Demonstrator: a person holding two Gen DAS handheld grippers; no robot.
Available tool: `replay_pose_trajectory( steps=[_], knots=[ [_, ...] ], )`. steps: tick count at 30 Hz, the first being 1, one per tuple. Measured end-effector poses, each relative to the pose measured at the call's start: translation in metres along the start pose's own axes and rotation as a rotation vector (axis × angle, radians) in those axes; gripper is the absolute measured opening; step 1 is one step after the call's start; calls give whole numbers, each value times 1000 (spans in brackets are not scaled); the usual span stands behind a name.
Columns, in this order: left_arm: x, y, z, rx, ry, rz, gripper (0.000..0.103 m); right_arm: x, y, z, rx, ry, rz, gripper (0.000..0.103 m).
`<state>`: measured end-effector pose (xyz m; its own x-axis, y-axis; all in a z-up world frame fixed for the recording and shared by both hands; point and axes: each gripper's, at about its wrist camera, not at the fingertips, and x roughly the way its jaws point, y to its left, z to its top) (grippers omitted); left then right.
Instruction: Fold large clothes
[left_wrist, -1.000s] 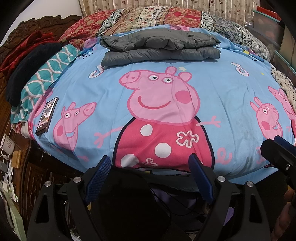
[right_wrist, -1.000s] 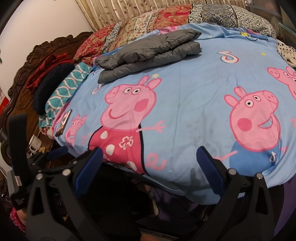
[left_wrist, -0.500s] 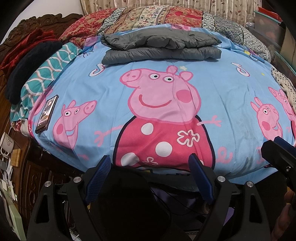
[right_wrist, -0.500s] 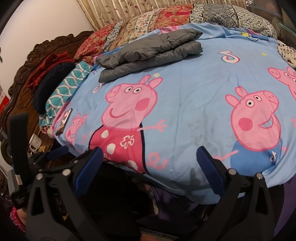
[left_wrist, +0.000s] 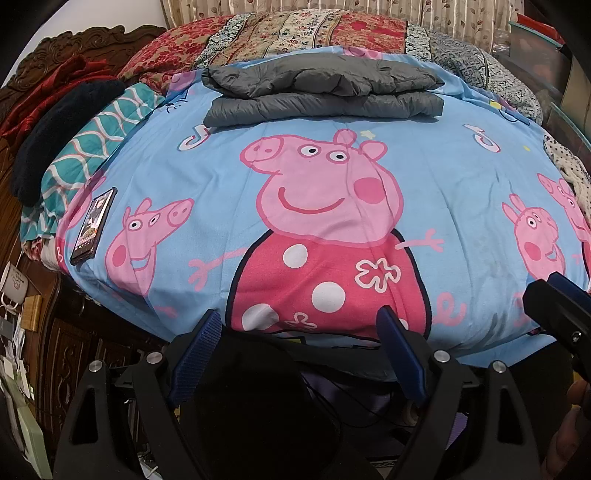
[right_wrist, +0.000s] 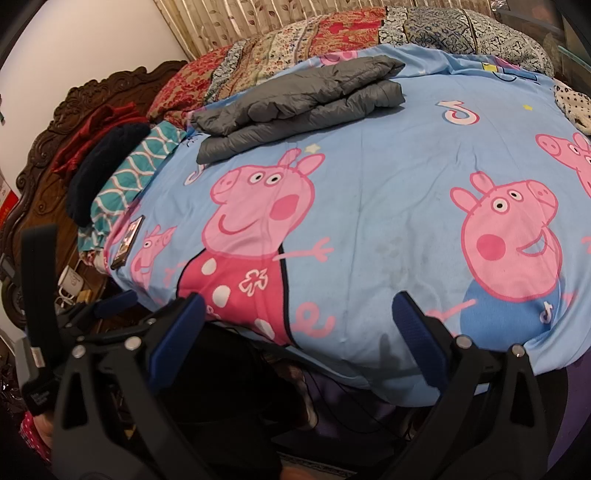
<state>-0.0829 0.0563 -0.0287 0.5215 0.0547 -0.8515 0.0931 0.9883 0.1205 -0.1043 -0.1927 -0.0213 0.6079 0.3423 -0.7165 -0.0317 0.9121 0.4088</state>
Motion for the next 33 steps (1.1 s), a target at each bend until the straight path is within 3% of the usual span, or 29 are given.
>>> replay_pose_trajectory(
  steps=[33],
  knots=[
    [2,0,0,-7,-1,-2,102,0,1,1,-3,2,0,96]
  ],
)
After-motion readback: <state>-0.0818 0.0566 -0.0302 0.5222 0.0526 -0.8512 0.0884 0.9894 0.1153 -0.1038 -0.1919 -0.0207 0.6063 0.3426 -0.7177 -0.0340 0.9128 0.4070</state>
